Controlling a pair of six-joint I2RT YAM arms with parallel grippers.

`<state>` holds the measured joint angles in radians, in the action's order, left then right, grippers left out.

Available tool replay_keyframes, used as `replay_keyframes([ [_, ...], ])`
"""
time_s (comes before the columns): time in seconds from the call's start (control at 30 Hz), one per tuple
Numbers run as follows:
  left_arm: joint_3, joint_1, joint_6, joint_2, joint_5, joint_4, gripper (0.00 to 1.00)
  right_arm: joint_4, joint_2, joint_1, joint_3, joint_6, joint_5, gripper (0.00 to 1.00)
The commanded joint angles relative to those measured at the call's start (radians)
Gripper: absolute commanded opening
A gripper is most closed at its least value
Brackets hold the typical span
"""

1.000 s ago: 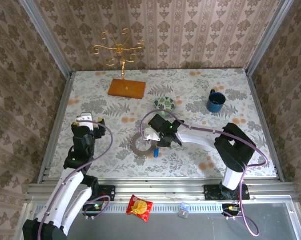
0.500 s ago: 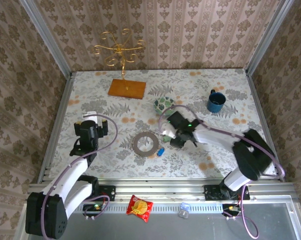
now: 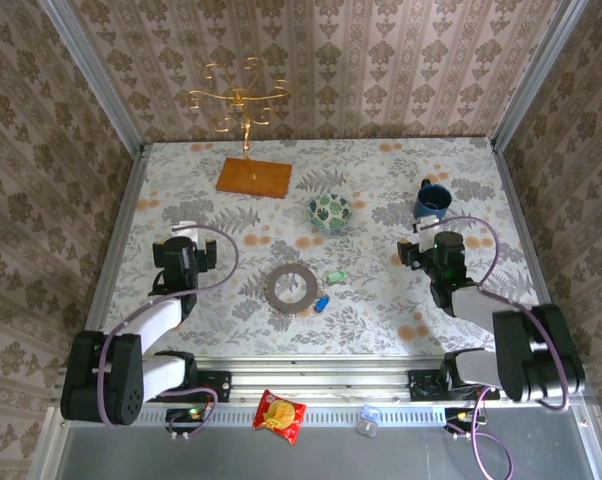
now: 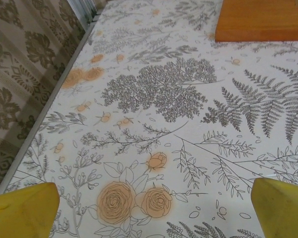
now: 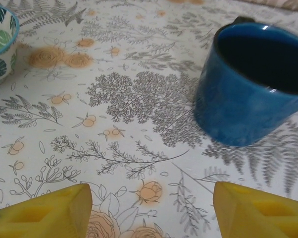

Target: Put the keys on the keyring

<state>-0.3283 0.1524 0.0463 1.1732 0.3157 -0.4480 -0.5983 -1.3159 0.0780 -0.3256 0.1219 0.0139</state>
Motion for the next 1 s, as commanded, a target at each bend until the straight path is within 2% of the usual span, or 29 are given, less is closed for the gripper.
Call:
replay_keyframes([
  [0.0, -0.021, -0.014, 0.022, 0.045, -0.035, -0.089, 1.00, -0.363, -0.119, -0.020, 0.021, -0.054, 0.058, 0.66],
  [0.13, -0.031, -0.025, 0.044, 0.103, -0.066, -0.176, 1.00, -0.504, -0.231, -0.064, 0.032, -0.104, 0.067, 0.67],
  [0.2, -0.038, -0.031, 0.054, 0.135, -0.083, -0.214, 1.00, -0.336, -0.196, -0.066, -0.025, -0.098, 0.073, 0.68],
  [0.3, -0.059, -0.042, 0.071, 0.183, -0.131, -0.255, 1.00, -0.269, -0.208, -0.080, -0.068, -0.122, 0.071, 0.72],
  [0.43, -0.083, -0.048, 0.079, 0.247, -0.164, -0.314, 1.00, -0.273, -0.216, -0.094, -0.073, -0.136, 0.080, 0.75],
  [0.53, -0.057, -0.057, 0.075, 0.332, -0.171, -0.457, 1.00, -0.268, -0.213, -0.095, -0.076, -0.137, 0.080, 0.76],
  [0.6, -0.047, -0.080, 0.041, 0.338, -0.193, -0.462, 1.00, -0.266, -0.213, -0.095, -0.075, -0.139, 0.083, 0.76],
  [0.67, -0.022, -0.088, 0.061, 0.404, -0.223, -0.587, 1.00, -0.265, -0.213, -0.097, -0.077, -0.139, 0.082, 0.78],
  [0.73, -0.039, -0.092, 0.031, 0.377, -0.219, -0.502, 1.00, -0.264, -0.214, -0.096, -0.077, -0.142, 0.077, 0.79],
  [0.8, -0.048, -0.100, 0.026, 0.384, -0.211, -0.504, 1.00, -0.262, -0.213, -0.096, -0.078, -0.142, 0.077, 0.80],
  [0.87, -0.040, -0.096, 0.032, 0.391, -0.185, -0.526, 1.00, -0.260, -0.213, -0.096, -0.079, -0.149, 0.058, 1.00],
  [0.97, -0.038, -0.088, 0.044, 0.388, -0.200, -0.528, 1.00, -0.257, -0.213, -0.096, -0.081, -0.157, 0.032, 1.00],
])
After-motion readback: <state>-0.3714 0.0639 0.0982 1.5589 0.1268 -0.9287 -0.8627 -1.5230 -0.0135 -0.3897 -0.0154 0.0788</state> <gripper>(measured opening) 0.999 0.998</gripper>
